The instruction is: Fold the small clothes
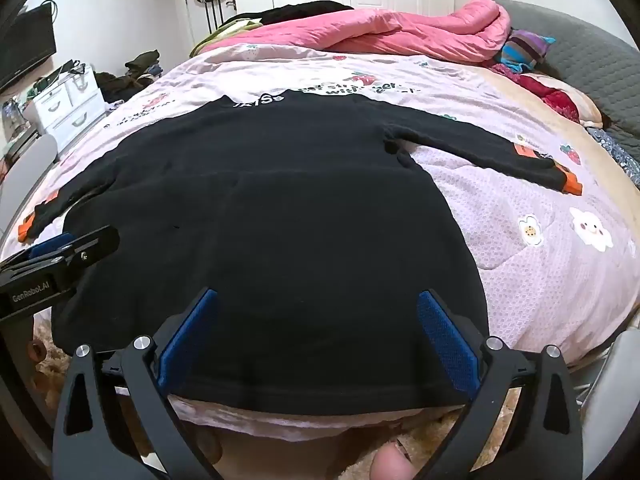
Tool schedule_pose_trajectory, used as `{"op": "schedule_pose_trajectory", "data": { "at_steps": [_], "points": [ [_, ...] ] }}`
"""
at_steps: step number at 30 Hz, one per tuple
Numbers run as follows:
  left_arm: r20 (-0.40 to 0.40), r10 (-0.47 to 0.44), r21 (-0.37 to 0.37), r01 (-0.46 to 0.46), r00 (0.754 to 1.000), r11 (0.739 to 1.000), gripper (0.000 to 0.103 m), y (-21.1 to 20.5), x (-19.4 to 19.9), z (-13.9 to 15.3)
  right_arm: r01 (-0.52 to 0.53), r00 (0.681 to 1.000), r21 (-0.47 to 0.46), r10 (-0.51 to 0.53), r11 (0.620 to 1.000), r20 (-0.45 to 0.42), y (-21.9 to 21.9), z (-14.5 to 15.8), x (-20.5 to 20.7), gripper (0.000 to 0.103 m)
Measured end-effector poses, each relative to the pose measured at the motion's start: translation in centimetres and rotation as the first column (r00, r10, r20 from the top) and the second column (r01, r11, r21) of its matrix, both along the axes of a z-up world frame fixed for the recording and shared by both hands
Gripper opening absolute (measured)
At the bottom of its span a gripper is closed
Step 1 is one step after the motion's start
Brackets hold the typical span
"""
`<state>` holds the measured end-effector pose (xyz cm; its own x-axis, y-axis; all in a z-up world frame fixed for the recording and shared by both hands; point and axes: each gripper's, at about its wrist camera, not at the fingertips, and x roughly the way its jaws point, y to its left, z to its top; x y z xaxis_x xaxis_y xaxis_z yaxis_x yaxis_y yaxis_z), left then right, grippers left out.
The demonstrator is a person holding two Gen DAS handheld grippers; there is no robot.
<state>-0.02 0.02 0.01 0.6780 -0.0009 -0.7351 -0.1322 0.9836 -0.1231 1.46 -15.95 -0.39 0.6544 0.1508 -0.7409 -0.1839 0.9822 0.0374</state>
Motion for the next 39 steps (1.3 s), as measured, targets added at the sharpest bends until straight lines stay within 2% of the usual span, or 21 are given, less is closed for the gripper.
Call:
{"op": "schedule_pose_trajectory", "data": {
  "at_steps": [39],
  "points": [
    [-0.004,0.000,0.000,0.000,1.000,1.000,0.094,-0.27,-0.05,0.16,0.005,1.000,-0.018,-0.005,1.000,0.025,0.42,0.74,-0.35,0.099]
  ]
}}
